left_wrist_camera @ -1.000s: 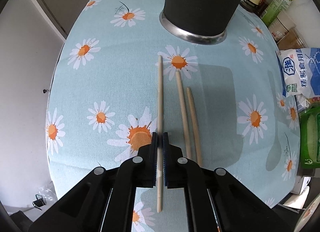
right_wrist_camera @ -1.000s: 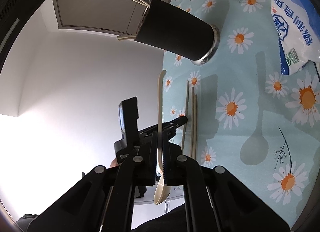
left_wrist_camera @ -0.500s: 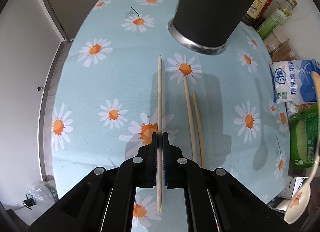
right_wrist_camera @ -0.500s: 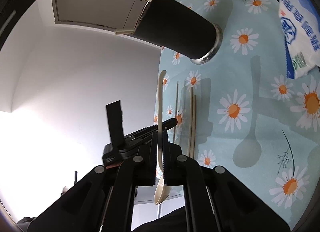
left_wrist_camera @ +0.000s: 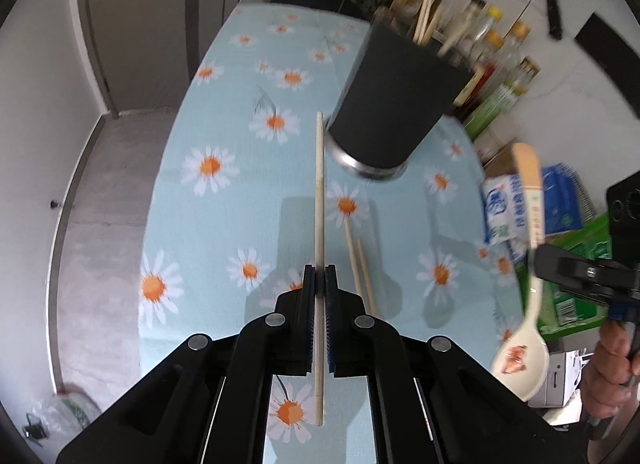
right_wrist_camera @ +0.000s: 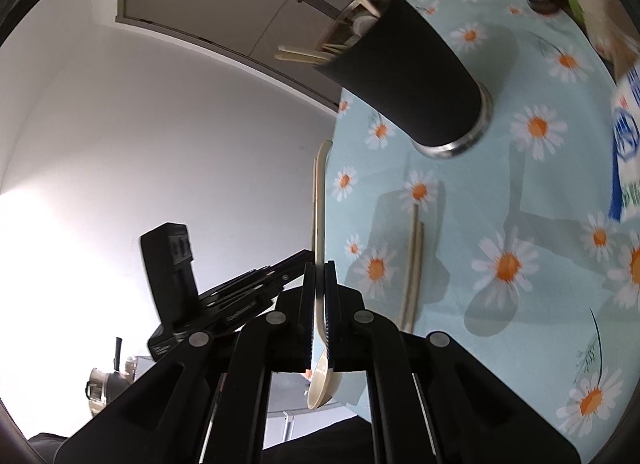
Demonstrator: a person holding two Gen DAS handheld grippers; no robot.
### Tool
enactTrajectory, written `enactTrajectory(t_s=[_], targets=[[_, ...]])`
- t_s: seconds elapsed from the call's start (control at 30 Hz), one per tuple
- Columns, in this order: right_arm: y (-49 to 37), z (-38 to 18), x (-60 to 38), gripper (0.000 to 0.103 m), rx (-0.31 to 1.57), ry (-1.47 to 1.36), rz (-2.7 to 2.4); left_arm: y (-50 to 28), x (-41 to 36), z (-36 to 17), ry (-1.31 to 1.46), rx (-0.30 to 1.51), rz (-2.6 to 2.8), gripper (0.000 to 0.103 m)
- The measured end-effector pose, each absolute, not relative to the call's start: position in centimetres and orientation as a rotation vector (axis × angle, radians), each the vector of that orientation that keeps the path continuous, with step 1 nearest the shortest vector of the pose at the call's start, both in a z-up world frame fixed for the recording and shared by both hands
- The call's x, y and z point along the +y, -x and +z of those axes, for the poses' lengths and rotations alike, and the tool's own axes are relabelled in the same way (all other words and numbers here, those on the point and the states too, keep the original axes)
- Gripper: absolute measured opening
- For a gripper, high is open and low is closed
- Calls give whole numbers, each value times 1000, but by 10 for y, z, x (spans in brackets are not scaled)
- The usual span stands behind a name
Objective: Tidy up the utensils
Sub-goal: 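Lift the spoon and chopstick up over the black holder and lower them in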
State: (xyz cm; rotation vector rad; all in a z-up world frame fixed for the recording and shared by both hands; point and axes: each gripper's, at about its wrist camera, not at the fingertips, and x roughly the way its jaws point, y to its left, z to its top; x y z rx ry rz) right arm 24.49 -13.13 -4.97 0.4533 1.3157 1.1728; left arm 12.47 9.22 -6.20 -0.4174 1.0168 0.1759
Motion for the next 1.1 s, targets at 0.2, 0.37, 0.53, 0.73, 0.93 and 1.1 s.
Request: enactTrajectory(t_s=[0.2, 0.37, 0.53, 0.73, 0.93, 1.1], targets=[[-247, -28, -110, 5, 1235, -436, 1157, -131, 107, -34, 412, 929, 108, 4], [-257, -10, -98, 5, 1153, -429, 1132, -144, 118, -11, 396, 841, 22, 3], [-278, 14, -99, 5, 1037, -422, 1077, -158, 129, 10, 417, 747, -51, 3], [-305, 36, -107, 5, 951, -431, 1028, -177, 134, 36, 394, 627, -129, 3], [-335, 51, -102, 5, 892, -438, 1012, -198, 138, 55, 409, 535, -194, 3], [-355, 64, -92, 5, 833, -436, 1014, -213, 141, 68, 388, 451, -212, 3]])
